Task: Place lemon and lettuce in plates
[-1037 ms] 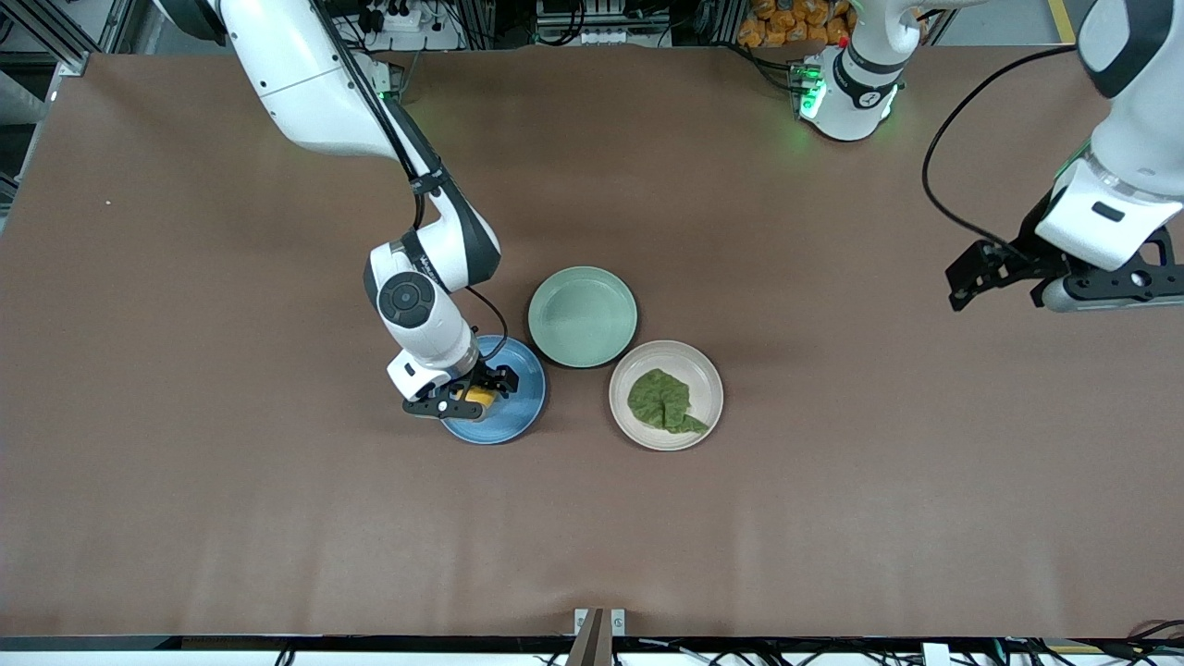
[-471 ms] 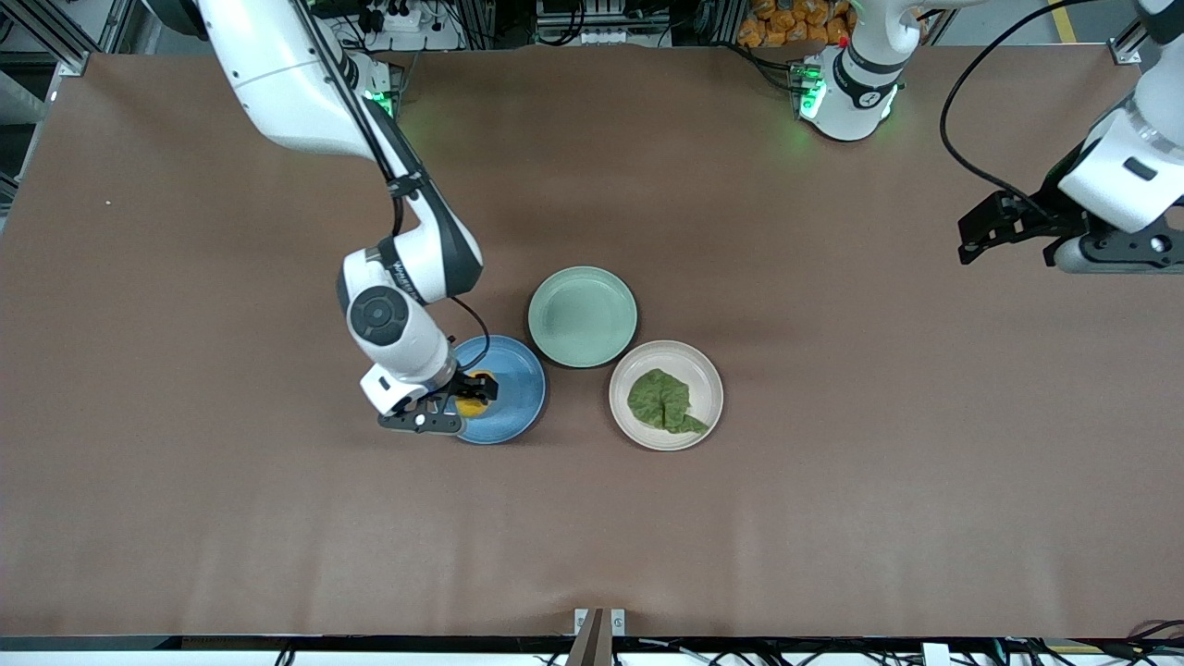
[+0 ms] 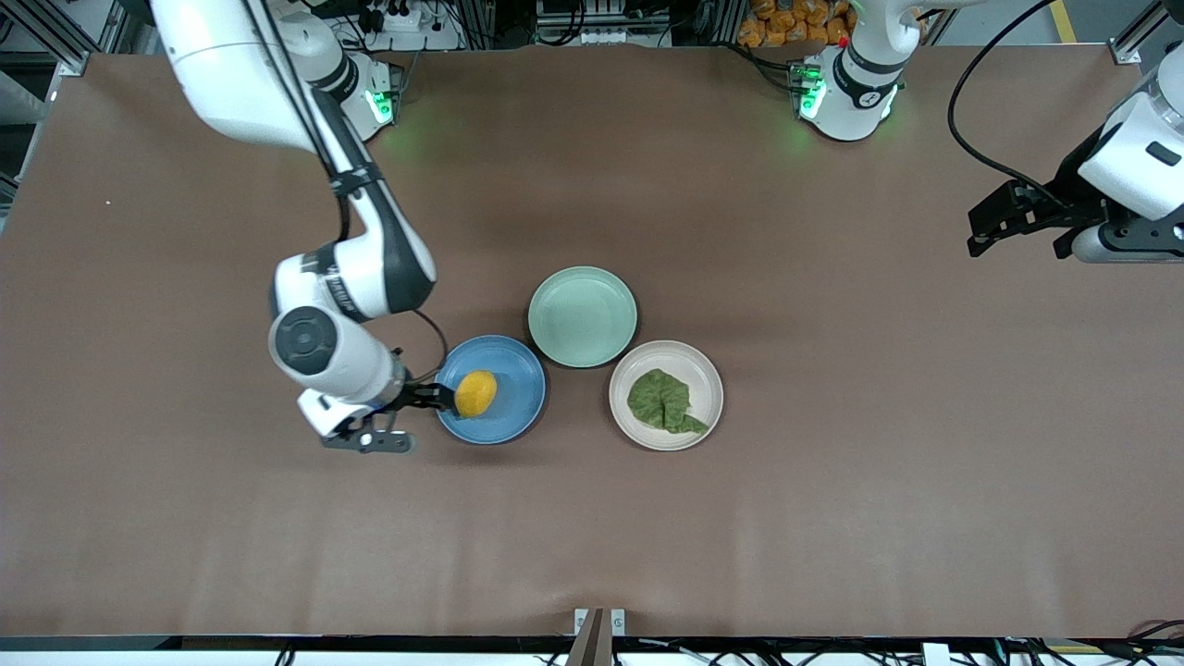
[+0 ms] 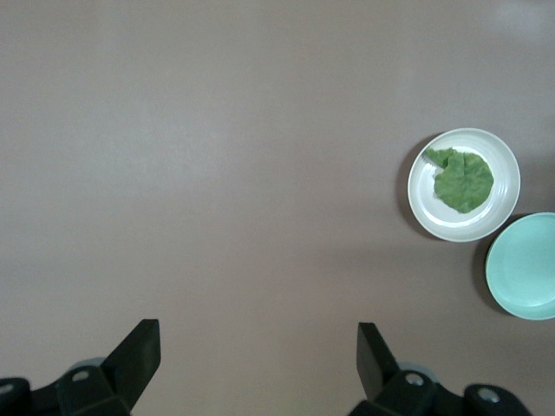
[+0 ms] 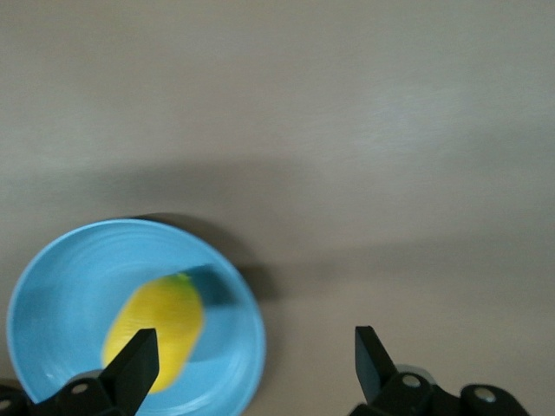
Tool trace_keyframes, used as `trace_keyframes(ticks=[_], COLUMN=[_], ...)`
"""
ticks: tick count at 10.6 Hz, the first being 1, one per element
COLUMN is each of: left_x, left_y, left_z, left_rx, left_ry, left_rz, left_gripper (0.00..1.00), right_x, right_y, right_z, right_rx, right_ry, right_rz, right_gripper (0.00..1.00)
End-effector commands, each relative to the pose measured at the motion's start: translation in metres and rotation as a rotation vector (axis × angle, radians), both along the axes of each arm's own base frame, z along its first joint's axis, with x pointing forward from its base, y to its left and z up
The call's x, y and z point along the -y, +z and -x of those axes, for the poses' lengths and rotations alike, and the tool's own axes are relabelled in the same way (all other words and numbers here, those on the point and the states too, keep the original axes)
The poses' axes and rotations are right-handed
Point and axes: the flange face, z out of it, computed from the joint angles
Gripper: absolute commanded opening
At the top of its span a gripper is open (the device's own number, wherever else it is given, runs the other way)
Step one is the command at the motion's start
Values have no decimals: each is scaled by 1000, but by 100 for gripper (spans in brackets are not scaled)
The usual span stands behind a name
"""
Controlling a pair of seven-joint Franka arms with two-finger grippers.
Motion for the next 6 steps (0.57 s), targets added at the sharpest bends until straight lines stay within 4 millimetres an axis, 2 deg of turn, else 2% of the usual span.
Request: trace_keyframes(ticks=[1,5,6], left_x=[-4,0,0], left_y=[8,8,8], left_z=[4,4,4], left_rx=[-23,-23,-23], left_ry=[-17,-16,-16], left_rz=[8,10,10], left_gripper=[100,100,100], right_x=[48,116,122], right_y=[24,50,62], right_z=[-4,-5,-7], right_rx=[-50,-115,-109], right_ry=[38,41,41], right_rz=[-12,-2,11], right_gripper=[100,100,100])
